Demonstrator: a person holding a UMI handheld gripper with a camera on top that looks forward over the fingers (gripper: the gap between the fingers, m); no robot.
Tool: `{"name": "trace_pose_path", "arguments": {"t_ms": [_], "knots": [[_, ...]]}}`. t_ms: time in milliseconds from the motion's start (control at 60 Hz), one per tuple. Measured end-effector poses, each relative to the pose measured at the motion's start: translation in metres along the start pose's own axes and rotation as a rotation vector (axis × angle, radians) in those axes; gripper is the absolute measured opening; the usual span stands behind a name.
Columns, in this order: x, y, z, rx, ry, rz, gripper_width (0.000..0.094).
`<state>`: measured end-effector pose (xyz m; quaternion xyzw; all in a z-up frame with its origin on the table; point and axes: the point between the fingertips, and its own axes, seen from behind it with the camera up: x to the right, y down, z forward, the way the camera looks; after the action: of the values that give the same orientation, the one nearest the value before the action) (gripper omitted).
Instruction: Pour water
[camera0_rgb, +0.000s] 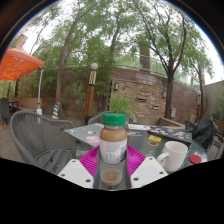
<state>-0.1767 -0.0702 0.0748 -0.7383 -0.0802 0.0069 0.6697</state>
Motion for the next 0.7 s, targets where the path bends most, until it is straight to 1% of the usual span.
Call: {"name": "trace_pose_path", "arguments": {"t_ms": [33, 100, 150, 200, 217, 233, 250, 283, 300, 317, 367, 450, 467, 533, 550, 567, 617, 633, 650, 700], "knots": [[-0.009, -0.004, 0.003, 0.001, -0.037, 0.017, 0.0367], [-0.013, -0.026, 0.002, 0.013, -0.057, 0.069, 0.0368], [-0.007, -0.042, 0.002, 0.053, -0.069, 0.160, 0.0369], [0.004, -0.060, -0.002, 0.088, -0.088, 0.315, 0.0367], [-0.004, -0.083, 0.002, 0.093, -0.079, 0.366, 0.0367], [0.006, -0.073, -0.002, 0.101, -0.104, 0.434, 0.0368], [0.007, -0.078, -0.003, 0.107, -0.121, 0.509, 0.0368], [0.013, -0.089, -0.006, 0.119, -0.170, 0.671, 0.0366], [0.009, -0.106, -0.001, 0.121, -0.175, 0.755, 0.0366], [0.015, -0.101, -0.006, 0.125, -0.218, 0.835, 0.0366], [0.025, -0.112, -0.010, 0.129, -0.293, 1.088, 0.0366], [0.033, -0.118, -0.021, 0.122, -0.368, 1.414, 0.0364], [0.042, -0.117, -0.006, 0.116, -0.367, 1.511, 0.0364], [0.054, -0.107, -0.009, 0.111, -0.410, 1.693, 0.0364], [0.055, -0.105, -0.008, 0.112, -0.412, 1.743, 0.0363], [0.050, -0.115, -0.013, 0.114, -0.412, 1.782, 0.0367], [0.060, -0.108, -0.015, 0.120, -0.426, 1.895, 0.0365], [0.082, -0.102, -0.011, 0.115, -0.437, 1.952, 0.0364], [0.063, -0.110, -0.011, 0.118, -0.427, 1.964, 0.0365], [0.070, -0.107, -0.015, 0.117, -0.434, 2.037, 0.0365]]}}
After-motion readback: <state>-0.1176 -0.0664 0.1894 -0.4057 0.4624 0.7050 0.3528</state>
